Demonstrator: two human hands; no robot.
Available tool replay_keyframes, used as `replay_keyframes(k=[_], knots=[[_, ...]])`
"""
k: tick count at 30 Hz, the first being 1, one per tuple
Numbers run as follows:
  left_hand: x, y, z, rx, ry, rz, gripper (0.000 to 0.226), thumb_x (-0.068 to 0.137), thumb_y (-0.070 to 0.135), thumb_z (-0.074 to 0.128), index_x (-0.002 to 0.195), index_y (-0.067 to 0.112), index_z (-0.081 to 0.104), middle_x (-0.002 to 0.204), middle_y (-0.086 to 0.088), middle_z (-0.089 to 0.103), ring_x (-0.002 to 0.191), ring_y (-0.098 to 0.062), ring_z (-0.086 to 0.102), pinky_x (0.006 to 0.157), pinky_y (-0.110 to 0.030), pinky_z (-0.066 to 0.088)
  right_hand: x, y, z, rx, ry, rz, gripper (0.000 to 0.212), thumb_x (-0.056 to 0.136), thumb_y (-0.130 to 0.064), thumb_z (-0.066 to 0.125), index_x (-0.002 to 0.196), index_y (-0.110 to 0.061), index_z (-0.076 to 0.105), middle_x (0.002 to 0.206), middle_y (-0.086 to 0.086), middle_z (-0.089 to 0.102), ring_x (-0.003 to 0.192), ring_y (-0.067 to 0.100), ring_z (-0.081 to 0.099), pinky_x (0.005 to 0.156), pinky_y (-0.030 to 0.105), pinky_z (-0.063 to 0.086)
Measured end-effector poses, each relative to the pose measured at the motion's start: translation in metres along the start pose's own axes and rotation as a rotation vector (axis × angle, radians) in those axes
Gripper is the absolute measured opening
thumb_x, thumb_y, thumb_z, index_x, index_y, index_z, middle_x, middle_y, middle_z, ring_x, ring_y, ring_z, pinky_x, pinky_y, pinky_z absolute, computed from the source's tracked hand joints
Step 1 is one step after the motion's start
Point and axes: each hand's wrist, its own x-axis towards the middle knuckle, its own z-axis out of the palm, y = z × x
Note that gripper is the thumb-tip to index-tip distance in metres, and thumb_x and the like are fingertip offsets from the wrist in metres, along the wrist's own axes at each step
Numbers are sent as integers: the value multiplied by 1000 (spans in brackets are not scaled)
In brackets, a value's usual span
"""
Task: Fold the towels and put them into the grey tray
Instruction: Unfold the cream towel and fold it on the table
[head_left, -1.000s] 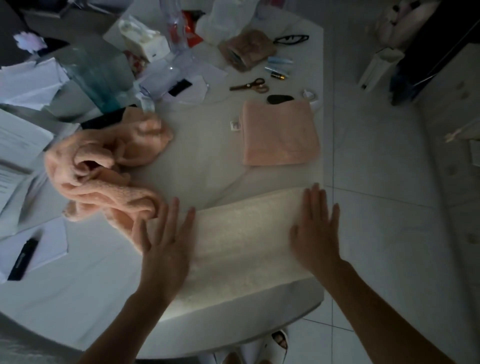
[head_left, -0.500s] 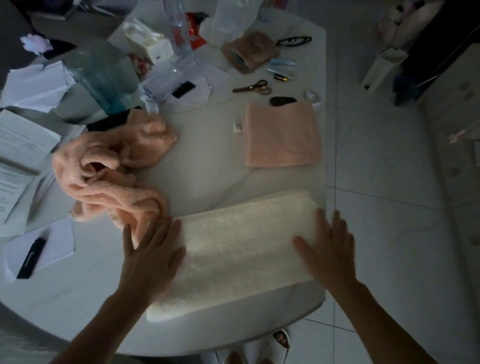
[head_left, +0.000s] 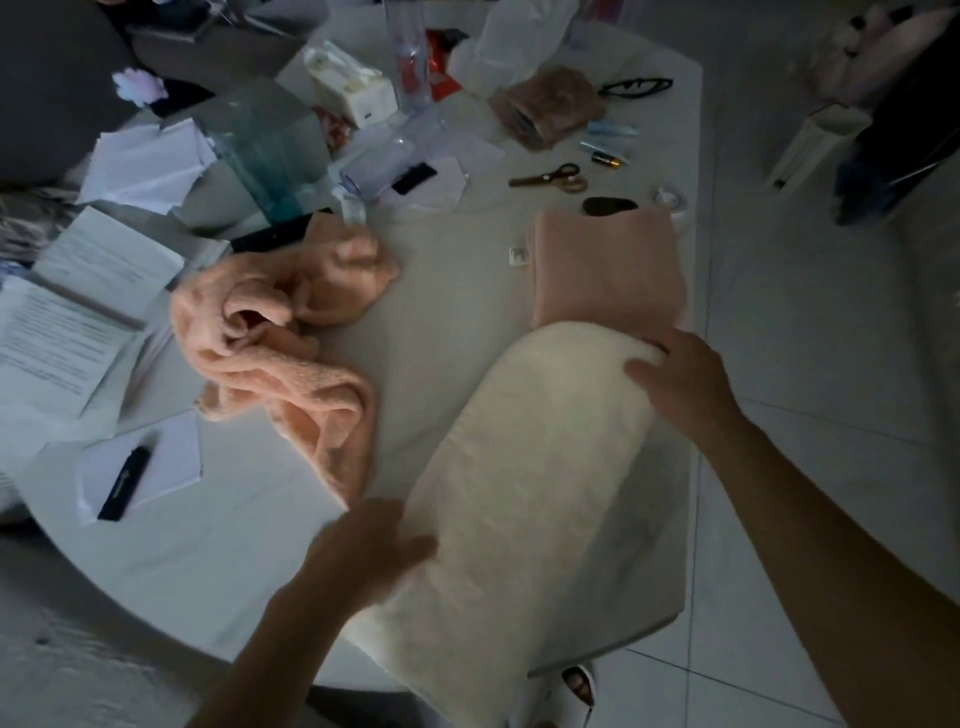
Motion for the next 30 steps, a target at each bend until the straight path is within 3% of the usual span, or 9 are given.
replay_keyframes(k=[2, 5, 10, 15, 18, 21, 24, 27, 30], knots=[[-24, -3, 23, -113, 56, -51, 48, 88, 67, 50, 114, 27, 51, 116, -1, 61, 109, -23, 61, 85, -33, 46, -10, -9, 25, 157, 49, 32, 52, 80, -12, 65, 130, -6, 53, 124, 21, 54, 113, 36, 54, 85, 32, 44], [-55, -2, 49, -350, 169, -135, 35, 90, 61, 52, 102, 30, 42, 87, 0, 64, 94, -31, 68, 73, -36, 47, -72, 1, 83, 188, 25, 20, 83, 87, -19, 64, 153, -3, 17, 158, 25, 16, 146, 35, 18, 116, 36, 23], [-80, -8, 58, -549, 186, -194, 22, 97, 53, 46, 103, 33, 54, 79, 11, 65, 72, -7, 63, 57, -18, 41, -179, 35, 127, -107, -58, -297, 75, 96, -52, 33, 157, -20, 6, 165, 13, -6, 151, 30, -4, 120, 47, 7], [-92, -7, 45, -998, 5, -274, 44, 74, 43, 58, 114, 26, 57, 107, -7, 69, 98, -27, 67, 85, -43, 54, -235, 60, 100, -228, -206, -711, 61, 100, -39, 33, 155, -16, 22, 165, 13, 6, 152, 31, 5, 118, 57, 19], [-110, 0, 51, -1116, 1, -274, 39, 84, 37, 64, 120, 25, 56, 115, -13, 68, 102, -30, 67, 83, -47, 56, -263, 74, 92, -342, -320, -966, 73, 86, -24, 45, 155, -16, 23, 164, 12, 9, 151, 34, 7, 117, 57, 18], [-129, 8, 60, -1397, -23, -323, 31, 95, 22, 63, 125, 21, 55, 119, -17, 66, 102, -33, 67, 73, -41, 59, -271, 80, 85, -546, -348, -998, 85, 78, -34, 53, 155, -19, 22, 163, 13, 16, 150, 36, 13, 117, 57, 20], [-149, 21, 67, -1562, -38, -353, 32, 96, 16, 62, 126, 23, 53, 118, -17, 64, 105, -35, 65, 76, -41, 60, -270, 81, 80, -597, -306, -982, 79, 73, -34, 61, 148, -16, 41, 151, 17, 43, 141, 40, 35, 109, 60, 34], [-163, 33, 70, -1551, 24, -351, 43, 95, 10, 62, 133, 24, 45, 115, -17, 64, 99, -31, 67, 69, -37, 59, -266, 79, 73, -508, -220, -1073, 57, 70, -17, 71, 126, -15, 62, 129, 12, 62, 127, 36, 54, 105, 56, 41], [-176, 33, 72, -1144, 227, -293, 54, 92, 6, 62, 136, 28, 40, 124, -17, 56, 107, -32, 61, 83, -48, 57, -258, 70, 51, -340, -323, -1086, 57, 54, -10, 82, 110, -15, 70, 114, 7, 67, 116, 31, 61, 104, 54, 43]])
